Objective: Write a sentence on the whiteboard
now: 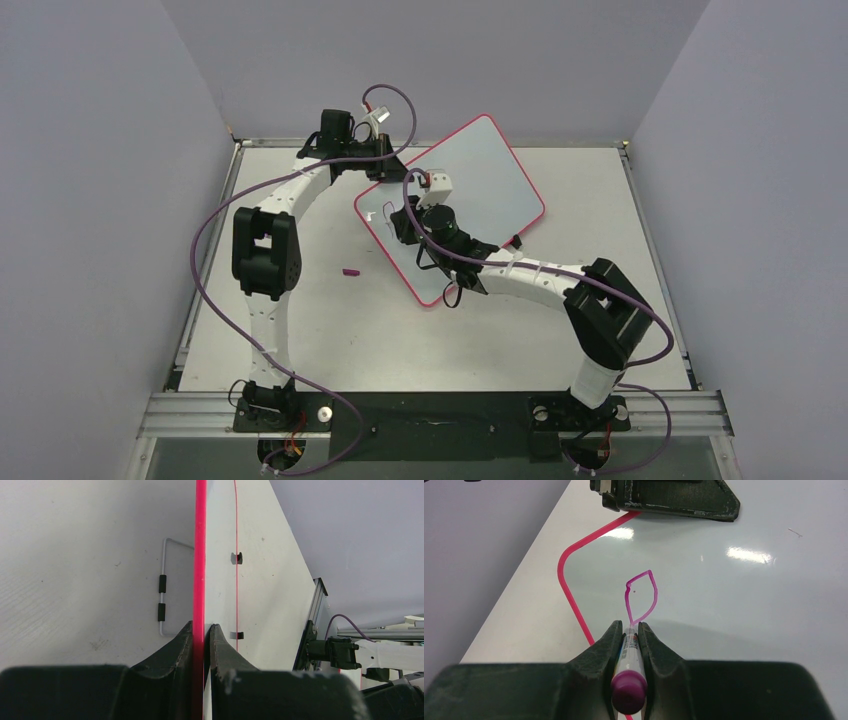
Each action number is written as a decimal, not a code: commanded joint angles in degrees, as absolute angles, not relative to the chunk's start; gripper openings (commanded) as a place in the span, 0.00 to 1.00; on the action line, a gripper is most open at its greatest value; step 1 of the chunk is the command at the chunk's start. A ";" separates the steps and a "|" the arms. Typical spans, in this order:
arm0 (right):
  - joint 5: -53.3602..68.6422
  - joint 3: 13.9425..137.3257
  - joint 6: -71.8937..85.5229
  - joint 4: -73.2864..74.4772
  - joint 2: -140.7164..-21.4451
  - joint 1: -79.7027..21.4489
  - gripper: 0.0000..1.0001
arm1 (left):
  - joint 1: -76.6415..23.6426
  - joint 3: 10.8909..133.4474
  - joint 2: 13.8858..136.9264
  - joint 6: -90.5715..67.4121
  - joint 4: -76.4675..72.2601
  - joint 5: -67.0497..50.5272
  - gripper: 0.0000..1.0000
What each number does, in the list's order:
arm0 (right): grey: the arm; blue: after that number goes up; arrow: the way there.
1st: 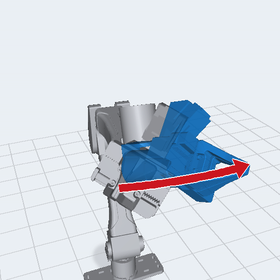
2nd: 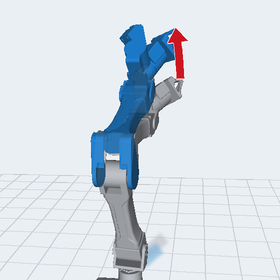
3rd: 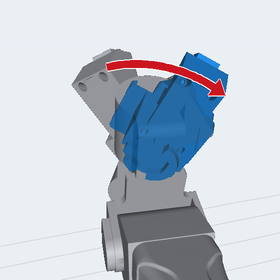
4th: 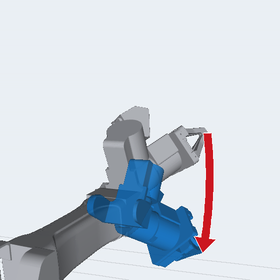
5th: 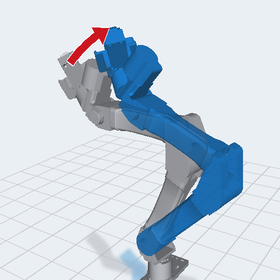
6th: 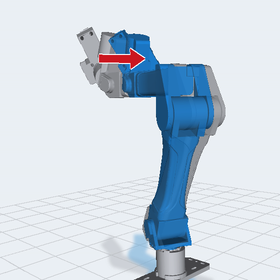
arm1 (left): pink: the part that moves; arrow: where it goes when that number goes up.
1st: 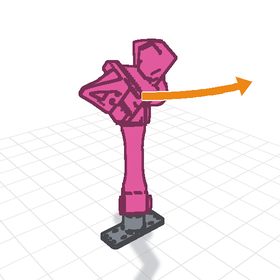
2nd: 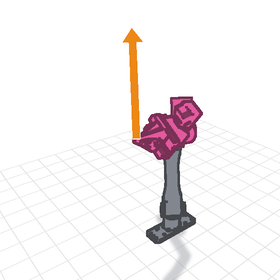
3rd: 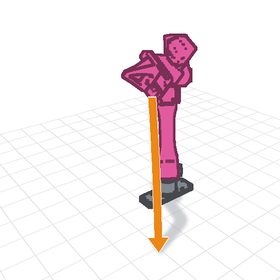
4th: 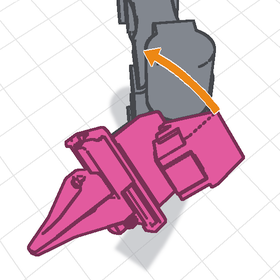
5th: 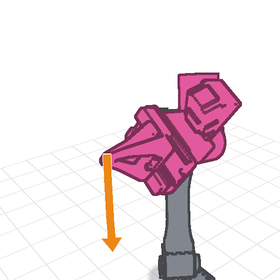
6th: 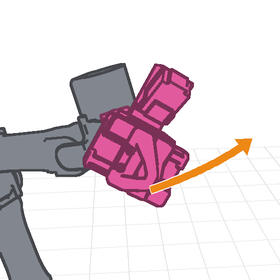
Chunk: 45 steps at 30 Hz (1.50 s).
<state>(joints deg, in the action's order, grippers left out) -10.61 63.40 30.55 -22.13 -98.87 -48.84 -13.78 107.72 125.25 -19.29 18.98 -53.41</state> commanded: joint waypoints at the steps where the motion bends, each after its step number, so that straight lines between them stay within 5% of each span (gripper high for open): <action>1: -12.49 63.06 30.03 -19.14 -97.38 -49.08 0.00 | -15.82 106.61 122.66 -14.63 17.51 -50.59 0.00; 45: -8.42 58.81 31.31 -18.95 -93.04 -50.17 0.00 | -15.82 105.74 122.06 -15.38 16.42 -50.51 0.00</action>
